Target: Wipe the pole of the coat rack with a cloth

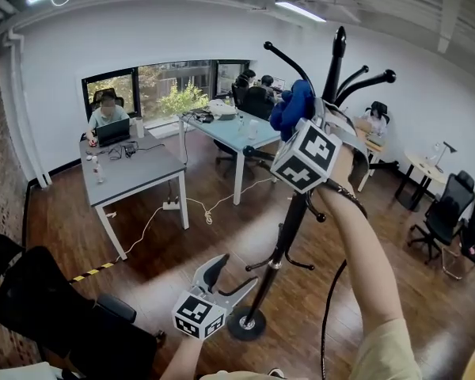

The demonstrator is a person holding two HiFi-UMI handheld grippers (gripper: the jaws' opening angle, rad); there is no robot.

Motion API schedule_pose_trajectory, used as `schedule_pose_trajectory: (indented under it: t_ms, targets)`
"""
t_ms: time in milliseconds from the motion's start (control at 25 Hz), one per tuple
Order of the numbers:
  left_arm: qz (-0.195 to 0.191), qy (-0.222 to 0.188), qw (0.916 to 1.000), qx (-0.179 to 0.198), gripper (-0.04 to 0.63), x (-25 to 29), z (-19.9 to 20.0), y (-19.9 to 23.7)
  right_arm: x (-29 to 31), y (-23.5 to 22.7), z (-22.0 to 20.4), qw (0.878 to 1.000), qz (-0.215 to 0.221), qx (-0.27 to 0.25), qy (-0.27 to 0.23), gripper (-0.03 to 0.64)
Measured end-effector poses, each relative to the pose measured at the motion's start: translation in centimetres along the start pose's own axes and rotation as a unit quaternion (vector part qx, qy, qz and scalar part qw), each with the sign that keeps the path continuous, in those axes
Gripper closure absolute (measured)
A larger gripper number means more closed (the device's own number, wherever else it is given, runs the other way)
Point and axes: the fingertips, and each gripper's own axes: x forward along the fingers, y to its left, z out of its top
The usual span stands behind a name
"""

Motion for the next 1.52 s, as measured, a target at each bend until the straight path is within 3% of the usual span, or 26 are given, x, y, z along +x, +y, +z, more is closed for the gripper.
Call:
schedule_pose_trajectory:
  t_ms: [120, 280, 480, 600, 720, 1040, 1320, 1400, 1520]
  targets:
    - [0.001, 0.001, 1.0000, -0.003, 0.255, 0.2, -0.2, -0.3, -1.1, 2.0, -1.5, 1.000, 0.023, 0.016, -0.003, 0.476]
    - [0.003, 0.005, 1.0000, -0.008, 0.255, 0.1, -0.4, -0.4, -1.3, 6.5, -4.0, 0.993, 0.111, 0.037, 0.009, 0.476]
    - [0.004, 0.006, 0.9999, -0.011, 0.255, 0.2, -0.6, -0.9, -1.8, 7.6, -4.0, 0.983, 0.175, 0.046, 0.005, 0.482]
    - [0.004, 0.006, 0.9999, -0.011, 0.255, 0.6, -0.6, -1.5, -2.3, 7.2, -3.5, 0.982, 0.179, 0.048, -0.017, 0.479]
    - [0.003, 0.009, 0.9999, -0.014, 0.255, 0.6, -1.0, -2.1, -4.3, 6.1, -3.3, 0.980, 0.167, 0.086, -0.069, 0.477]
    - [0.008, 0.015, 0.9995, -0.026, 0.255, 2.0, -2.1, -2.4, -9.5, 0.0, -4.7, 0.958, 0.210, 0.130, -0.144, 0.476]
    - [0.021, 0.008, 0.9990, -0.039, 0.255, 2.9, -2.4, -2.9, -6.7, 8.8, -5.4, 0.943, 0.318, 0.082, -0.060, 0.476]
    - [0.026, 0.008, 0.9987, -0.042, 0.255, 2.9, -2.6, -2.9, -5.9, 10.4, -4.7, 0.939, 0.327, 0.083, -0.069, 0.477]
    - [0.033, 0.008, 0.9984, -0.045, 0.255, 2.7, -2.7, -3.1, -6.0, 10.3, -2.8, 0.931, 0.328, 0.097, -0.127, 0.476]
